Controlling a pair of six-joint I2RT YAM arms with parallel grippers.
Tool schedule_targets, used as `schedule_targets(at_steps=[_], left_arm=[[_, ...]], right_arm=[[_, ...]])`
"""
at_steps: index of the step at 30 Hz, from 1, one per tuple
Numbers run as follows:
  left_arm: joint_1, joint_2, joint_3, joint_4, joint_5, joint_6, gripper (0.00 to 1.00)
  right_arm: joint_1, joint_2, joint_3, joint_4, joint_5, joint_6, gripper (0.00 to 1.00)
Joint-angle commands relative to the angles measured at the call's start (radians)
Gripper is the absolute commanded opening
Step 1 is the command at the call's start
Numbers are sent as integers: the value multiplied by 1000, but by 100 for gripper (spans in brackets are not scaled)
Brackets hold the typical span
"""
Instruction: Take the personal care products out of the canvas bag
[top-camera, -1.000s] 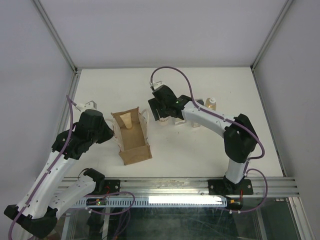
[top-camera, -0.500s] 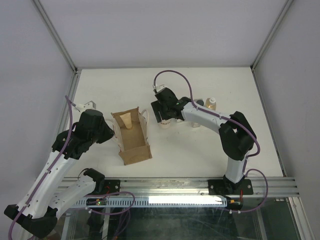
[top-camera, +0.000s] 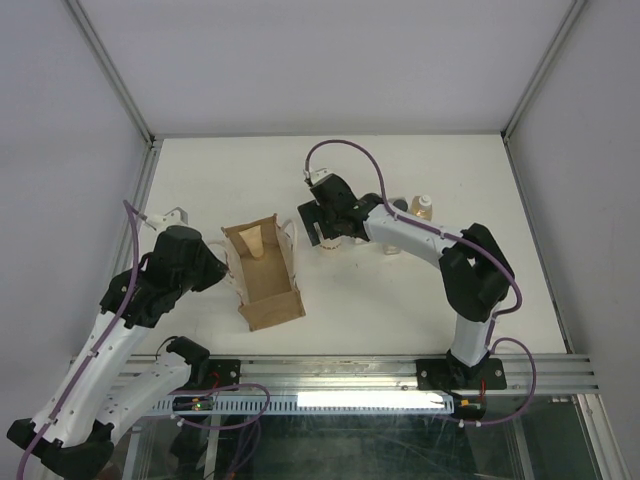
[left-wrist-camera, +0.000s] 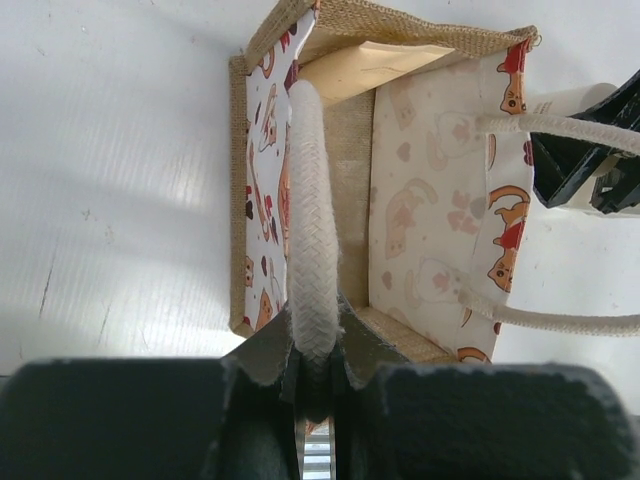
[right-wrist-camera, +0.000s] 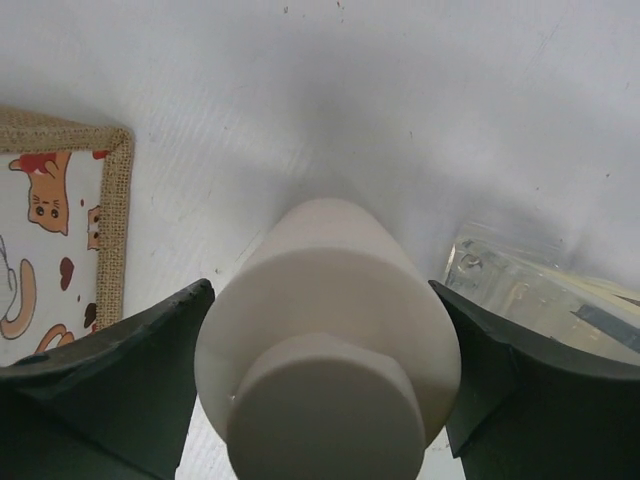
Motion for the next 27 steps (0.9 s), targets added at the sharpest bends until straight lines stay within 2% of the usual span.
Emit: schedule_targets(at_steps=[1,12,19,25,27], left_arm=[[1,-27,-12,40,8,-33,0],[1,-39,-38,64,3,-45,0],[1,-33,-54,97,-8,-52,0],[1,-34,-45,96,-21,-76,0],[1,-37,-45,98,-9,-84,0]], right_arm=[[3,-81,70,36,-2,-23,87],[30,-168,264,-101,-38,-34,89],[77,-241,292,-47,-404,-257,81],[145,-296,237,43,-600,-399,74],[171,-302,213,66,-666,-489,67]])
